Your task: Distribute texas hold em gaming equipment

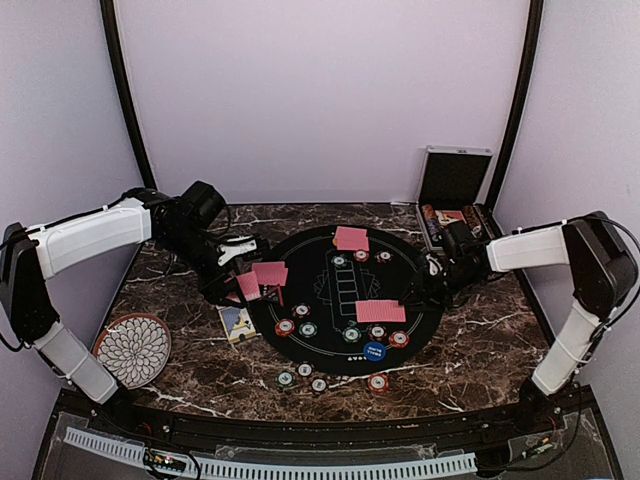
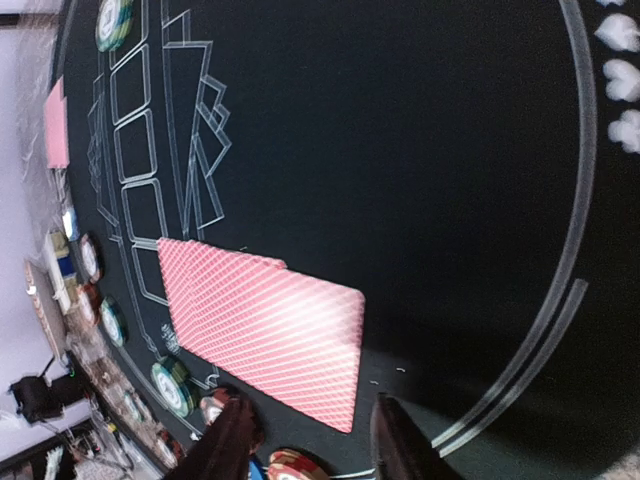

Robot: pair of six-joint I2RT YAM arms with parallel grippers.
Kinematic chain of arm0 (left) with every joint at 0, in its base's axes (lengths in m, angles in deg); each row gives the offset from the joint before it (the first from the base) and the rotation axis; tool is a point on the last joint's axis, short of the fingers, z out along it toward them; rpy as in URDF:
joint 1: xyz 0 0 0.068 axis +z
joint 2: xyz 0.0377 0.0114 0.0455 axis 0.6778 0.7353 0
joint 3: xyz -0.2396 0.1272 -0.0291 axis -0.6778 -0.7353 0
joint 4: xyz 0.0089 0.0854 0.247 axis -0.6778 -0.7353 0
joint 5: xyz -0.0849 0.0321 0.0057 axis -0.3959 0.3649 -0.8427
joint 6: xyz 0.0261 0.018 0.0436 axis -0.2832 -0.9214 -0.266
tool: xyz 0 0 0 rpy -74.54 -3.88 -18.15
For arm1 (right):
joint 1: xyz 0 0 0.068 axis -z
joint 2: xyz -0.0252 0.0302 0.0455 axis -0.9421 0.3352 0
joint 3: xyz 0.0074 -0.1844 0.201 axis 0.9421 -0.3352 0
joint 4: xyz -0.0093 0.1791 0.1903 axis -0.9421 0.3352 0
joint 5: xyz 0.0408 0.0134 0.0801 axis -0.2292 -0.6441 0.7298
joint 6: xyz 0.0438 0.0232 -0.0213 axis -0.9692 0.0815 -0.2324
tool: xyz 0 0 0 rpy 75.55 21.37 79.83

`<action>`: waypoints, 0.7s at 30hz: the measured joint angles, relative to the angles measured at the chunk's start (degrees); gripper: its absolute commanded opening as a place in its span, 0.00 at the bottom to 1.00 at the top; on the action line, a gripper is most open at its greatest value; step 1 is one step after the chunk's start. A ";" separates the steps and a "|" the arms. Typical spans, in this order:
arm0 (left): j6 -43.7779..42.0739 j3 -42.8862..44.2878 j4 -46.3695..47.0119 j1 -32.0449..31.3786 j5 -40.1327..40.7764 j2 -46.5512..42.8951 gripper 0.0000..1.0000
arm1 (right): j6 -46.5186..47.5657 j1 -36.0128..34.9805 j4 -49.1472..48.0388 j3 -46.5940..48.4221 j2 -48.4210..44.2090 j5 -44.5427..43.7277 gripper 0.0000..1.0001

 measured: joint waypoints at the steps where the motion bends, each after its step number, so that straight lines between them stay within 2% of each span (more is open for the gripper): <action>1: 0.00 0.00 -0.13 0.00 0.00 0.00 0.00 | 0.52 0.00 1.40 0.39 -0.44 -1.20 0.49; 4: 0.00 0.00 -0.37 0.00 0.00 0.00 0.00 | 1.68 -0.02 4.85 2.25 -2.62 -4.55 0.53; 10: 0.00 0.00 -0.72 0.00 -0.02 0.00 0.00 | 1.68 -3.56 6.23 9.81 -3.17 -8.13 0.52; 16: 0.00 0.00 -0.74 0.00 -0.02 0.00 0.00 | 0.68 -12.04 3.43 19.91 7.08 -7.41 0.52; 21: 0.00 0.00 -0.76 0.00 0.02 0.00 0.00 | 0.35 -16.09 3.15 27.12 17.31 -7.37 0.51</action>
